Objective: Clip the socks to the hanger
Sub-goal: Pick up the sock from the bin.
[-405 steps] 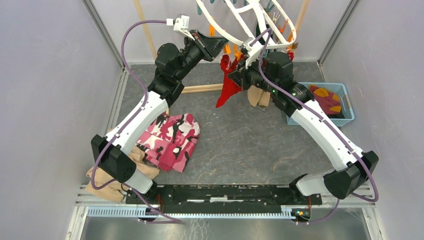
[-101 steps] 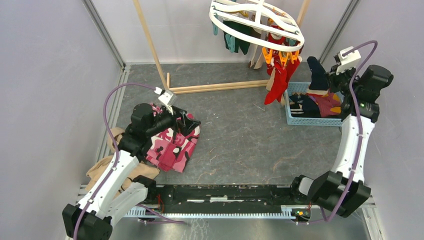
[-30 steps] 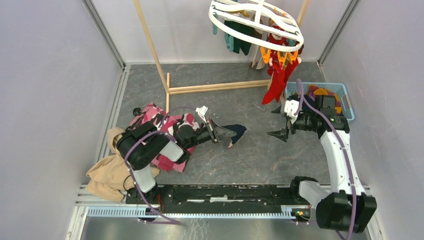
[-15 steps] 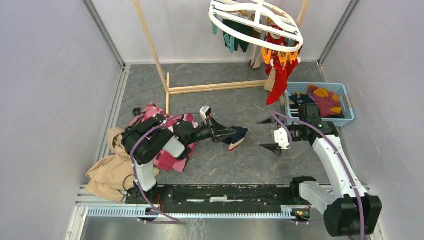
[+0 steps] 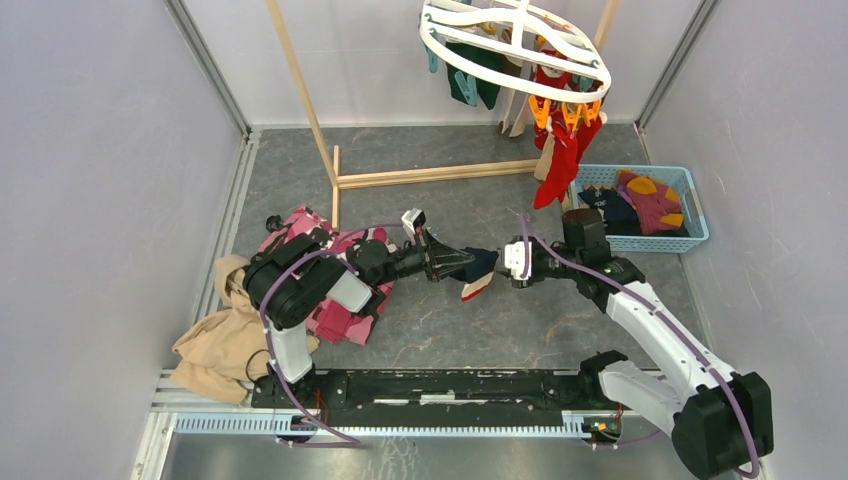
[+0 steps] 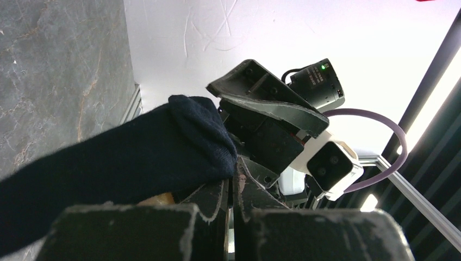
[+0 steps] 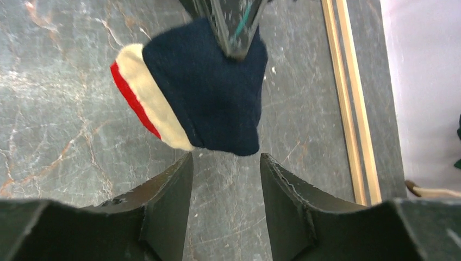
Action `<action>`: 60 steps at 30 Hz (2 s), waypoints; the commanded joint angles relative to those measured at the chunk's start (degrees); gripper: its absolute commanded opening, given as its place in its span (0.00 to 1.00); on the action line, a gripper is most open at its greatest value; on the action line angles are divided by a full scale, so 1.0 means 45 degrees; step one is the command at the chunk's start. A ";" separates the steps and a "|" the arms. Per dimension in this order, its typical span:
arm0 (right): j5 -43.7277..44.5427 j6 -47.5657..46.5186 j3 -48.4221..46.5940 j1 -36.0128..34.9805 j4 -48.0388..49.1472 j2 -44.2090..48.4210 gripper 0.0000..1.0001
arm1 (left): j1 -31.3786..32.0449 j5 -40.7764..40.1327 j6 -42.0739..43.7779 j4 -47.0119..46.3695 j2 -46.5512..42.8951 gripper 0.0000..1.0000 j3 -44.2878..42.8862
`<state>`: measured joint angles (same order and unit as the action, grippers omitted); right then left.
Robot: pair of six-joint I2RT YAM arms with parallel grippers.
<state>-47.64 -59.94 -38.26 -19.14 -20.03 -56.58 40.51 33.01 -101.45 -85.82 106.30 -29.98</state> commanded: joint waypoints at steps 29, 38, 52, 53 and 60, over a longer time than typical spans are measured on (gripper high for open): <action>0.2031 0.3764 0.0593 -0.1330 0.3439 0.0786 0.85 | 0.0040 -0.0414 -0.0757 -0.3044 -0.0077 0.02 -0.1011; 0.1980 0.4053 0.0298 -0.1314 0.3425 0.0850 0.84 | 0.0040 -0.0638 -0.0776 -0.3053 0.0849 0.02 -0.1161; 0.1211 0.4353 0.0314 -0.1335 0.3570 0.0248 0.33 | 0.0230 -0.0516 -0.0766 -0.3024 0.1105 0.02 -0.1258; 0.1223 0.4356 0.0300 -0.1345 0.3555 0.0233 0.29 | 0.0252 -0.0520 -0.0775 -0.3029 0.1104 0.02 -0.1250; 0.0803 0.4450 0.0049 -0.1306 0.3069 0.0213 0.00 | 0.0214 -0.0382 -0.0583 -0.3042 0.1034 0.07 -0.1138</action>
<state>-41.12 -40.73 -34.68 -25.28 -5.58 -55.61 41.28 30.52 -103.26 -85.89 110.54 -34.15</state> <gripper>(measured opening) 0.026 0.044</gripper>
